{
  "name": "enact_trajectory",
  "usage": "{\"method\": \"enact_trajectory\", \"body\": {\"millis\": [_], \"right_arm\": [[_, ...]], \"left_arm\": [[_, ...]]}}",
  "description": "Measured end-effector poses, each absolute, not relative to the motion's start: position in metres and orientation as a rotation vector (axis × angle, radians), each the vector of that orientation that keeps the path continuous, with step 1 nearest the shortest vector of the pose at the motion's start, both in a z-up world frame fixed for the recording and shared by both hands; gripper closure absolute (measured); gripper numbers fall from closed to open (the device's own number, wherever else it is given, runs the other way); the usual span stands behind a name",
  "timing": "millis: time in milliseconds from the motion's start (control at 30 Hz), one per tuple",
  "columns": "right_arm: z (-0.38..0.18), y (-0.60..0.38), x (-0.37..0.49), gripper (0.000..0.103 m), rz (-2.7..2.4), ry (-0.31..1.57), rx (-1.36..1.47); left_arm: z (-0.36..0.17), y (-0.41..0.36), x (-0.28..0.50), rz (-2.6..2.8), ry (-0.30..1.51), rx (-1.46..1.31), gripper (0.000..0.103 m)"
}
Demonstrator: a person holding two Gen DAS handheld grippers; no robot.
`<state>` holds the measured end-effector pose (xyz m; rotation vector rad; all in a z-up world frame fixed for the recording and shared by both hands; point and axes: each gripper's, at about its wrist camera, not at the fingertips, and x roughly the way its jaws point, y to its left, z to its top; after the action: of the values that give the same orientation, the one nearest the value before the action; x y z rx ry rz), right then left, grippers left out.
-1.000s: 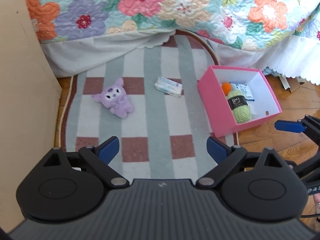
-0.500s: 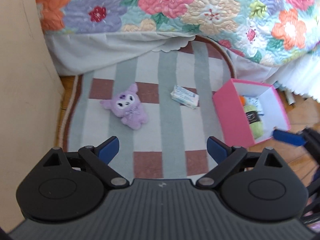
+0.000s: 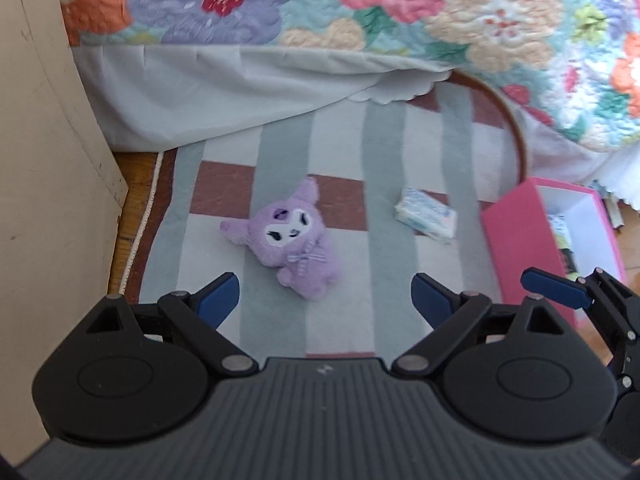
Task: Organize objects
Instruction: 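Withdraw the right tool from the box toward the purple plush toy, then lower the right gripper onto the purple plush toy and close it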
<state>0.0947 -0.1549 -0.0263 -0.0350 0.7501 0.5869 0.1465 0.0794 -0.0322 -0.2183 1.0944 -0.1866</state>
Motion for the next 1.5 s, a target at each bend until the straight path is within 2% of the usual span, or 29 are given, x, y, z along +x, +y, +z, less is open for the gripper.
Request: {"method": "enact_trajectory", "body": {"millis": [400, 467, 700, 967, 1233, 1300, 1367, 1433, 1500], "right_arm": [[-0.090, -0.133, 0.134, 0.008, 0.669, 0.755, -0.003], [-0.096, -0.127, 0.140, 0.008, 0.692, 0.752, -0.001], [-0.123, -0.113, 0.158, 0.011, 0.716, 0.765, 0.020], [-0.151, -0.106, 0.167, 0.015, 0.715, 0.812, 0.040], [-0.167, -0.091, 0.171, 0.028, 0.651, 0.785, 0.035], [-0.167, -0.087, 0.171, 0.037, 0.640, 0.776, 0.003], [-0.166, -0.086, 0.172, 0.040, 0.633, 0.775, -0.008], [-0.165, -0.086, 0.171, 0.051, 0.639, 0.776, -0.003], [-0.164, -0.086, 0.167, 0.057, 0.634, 0.780, -0.009]], "left_arm": [[-0.079, 0.086, 0.183, -0.184, 1.118, -0.277, 0.012], [-0.084, 0.084, 0.190, -0.180, 1.105, -0.268, 0.014], [-0.112, 0.087, 0.213, -0.158, 1.093, -0.295, 0.033], [-0.128, 0.100, 0.214, -0.128, 1.041, -0.334, 0.035], [-0.143, 0.110, 0.213, -0.105, 1.002, -0.425, 0.035], [-0.143, 0.110, 0.213, -0.101, 0.998, -0.427, 0.035], [-0.144, 0.110, 0.213, -0.096, 0.992, -0.427, 0.035], [-0.145, 0.110, 0.212, -0.092, 0.987, -0.428, 0.034], [-0.146, 0.111, 0.212, -0.093, 0.985, -0.432, 0.035]]}}
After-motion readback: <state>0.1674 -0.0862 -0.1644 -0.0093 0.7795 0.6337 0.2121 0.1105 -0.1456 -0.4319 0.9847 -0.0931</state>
